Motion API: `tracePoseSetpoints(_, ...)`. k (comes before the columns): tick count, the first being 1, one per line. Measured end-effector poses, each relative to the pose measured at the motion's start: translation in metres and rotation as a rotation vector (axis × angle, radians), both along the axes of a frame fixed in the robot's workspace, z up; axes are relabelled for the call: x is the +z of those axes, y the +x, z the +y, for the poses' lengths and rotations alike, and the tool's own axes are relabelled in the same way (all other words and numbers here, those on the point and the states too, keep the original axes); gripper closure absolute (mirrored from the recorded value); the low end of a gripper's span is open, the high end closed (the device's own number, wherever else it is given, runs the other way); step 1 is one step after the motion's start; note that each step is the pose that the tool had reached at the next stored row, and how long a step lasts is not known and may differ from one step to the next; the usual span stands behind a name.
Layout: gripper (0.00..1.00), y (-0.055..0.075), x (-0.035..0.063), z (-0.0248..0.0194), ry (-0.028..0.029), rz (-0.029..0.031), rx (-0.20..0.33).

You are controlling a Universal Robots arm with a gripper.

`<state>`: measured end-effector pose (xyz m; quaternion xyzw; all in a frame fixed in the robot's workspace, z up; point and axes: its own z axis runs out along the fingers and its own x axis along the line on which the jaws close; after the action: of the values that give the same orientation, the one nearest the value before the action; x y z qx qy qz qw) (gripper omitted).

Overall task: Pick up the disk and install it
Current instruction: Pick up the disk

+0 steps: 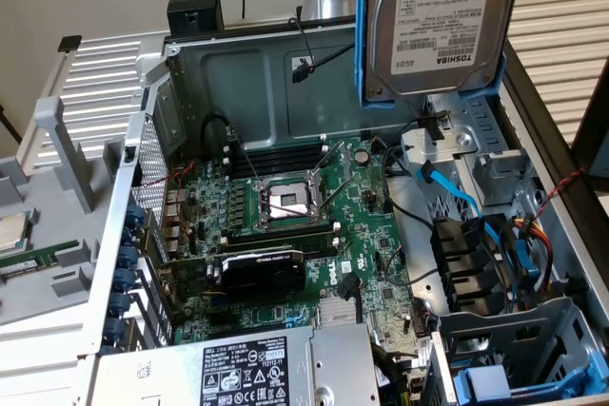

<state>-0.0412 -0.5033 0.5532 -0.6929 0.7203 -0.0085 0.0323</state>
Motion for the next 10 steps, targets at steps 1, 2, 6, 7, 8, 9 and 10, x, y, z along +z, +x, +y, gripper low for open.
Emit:
tracePoseSetpoints(1,0.64,0.0015,0.0001,-0.0002,-0.0001,0.0000,0.000)
tracePoseSetpoints(2,0.64,0.0027,0.0002,-0.0005,-0.0001,0.0000,0.000)
tracePoseSetpoints(6,0.64,0.0068,0.0011,-0.0022,-0.0001,0.0000,-0.001)
tracePoseSetpoints(7,0.64,0.0078,0.0014,-0.0030,0.0000,0.0000,-0.001)
tracePoseSetpoints(8,0.64,0.0086,0.0017,-0.0040,0.0000,0.0000,-0.002)
tracePoseSetpoints(9,0.64,0.0093,0.0018,-0.0049,0.0000,0.0000,-0.002)
tracePoseSetpoints(10,0.64,0.0101,0.0020,-0.0060,0.0000,0.0000,-0.002)
